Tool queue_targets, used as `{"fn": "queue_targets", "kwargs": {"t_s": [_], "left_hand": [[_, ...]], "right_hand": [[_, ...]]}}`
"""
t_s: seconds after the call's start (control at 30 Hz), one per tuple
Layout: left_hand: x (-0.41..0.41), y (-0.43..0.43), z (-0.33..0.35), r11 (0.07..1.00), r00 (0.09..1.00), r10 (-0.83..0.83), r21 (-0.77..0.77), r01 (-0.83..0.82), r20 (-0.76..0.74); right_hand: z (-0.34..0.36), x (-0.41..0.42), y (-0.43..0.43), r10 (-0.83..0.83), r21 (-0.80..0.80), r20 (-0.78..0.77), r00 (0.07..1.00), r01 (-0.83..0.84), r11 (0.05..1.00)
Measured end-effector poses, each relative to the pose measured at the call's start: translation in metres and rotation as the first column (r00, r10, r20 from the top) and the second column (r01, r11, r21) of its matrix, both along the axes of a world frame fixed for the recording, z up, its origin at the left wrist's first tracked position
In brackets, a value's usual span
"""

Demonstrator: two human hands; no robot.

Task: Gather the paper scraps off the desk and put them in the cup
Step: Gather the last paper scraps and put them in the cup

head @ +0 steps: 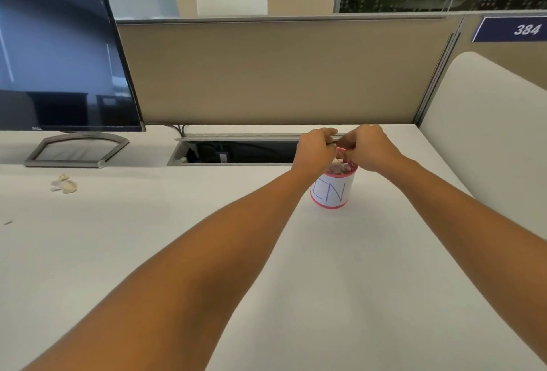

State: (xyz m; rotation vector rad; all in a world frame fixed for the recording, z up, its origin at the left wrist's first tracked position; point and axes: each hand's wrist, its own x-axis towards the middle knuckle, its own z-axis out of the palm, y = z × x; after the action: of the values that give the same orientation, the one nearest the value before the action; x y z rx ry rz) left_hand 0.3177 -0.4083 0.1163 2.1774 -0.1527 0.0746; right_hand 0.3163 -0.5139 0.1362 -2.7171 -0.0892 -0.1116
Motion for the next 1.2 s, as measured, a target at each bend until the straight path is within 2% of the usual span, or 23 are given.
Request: {"fn": "queue_targets", "kwargs": {"t_s": [0.27,0.37,0.47,0.67,0.93,1.2], "left_hand": [[0.001,0.008,-0.005,0.992,0.999,0.0,-0.126,0.006,0.047],[-0.002,0.021,-0.019,0.979,0.986,-0.154,-0.146,0.143,-0.067],[-0.004,0.031,-0.039,0.962,0.936,-0.272,-0.092,0.258,-0.223],[-0.001,0.026,-0.064,0.971,0.953,-0.194,-0.185,0.152,-0.234],[0.002,0.013,-0.081,0.977,0.987,-0.037,-0.211,0.004,-0.155],[0.003,0.013,-0.088,0.969,0.988,-0.035,-0.247,-0.002,-0.149]], "right_hand": [[0.005,0.009,0.005,0.021,-0.018,-0.057,0.998,-0.022,1.0],[0.005,0.011,0.009,0.078,-0.047,-0.134,0.988,-0.085,0.995],[0.001,0.014,0.015,0.089,-0.187,-0.232,0.969,-0.134,0.973],[-0.021,0.027,0.024,0.043,-0.303,-0.32,0.946,-0.145,0.942],[-0.038,0.038,0.029,0.041,-0.336,-0.339,0.94,-0.162,0.928],[-0.043,0.047,0.031,0.042,-0.364,-0.387,0.921,-0.195,0.911]]}}
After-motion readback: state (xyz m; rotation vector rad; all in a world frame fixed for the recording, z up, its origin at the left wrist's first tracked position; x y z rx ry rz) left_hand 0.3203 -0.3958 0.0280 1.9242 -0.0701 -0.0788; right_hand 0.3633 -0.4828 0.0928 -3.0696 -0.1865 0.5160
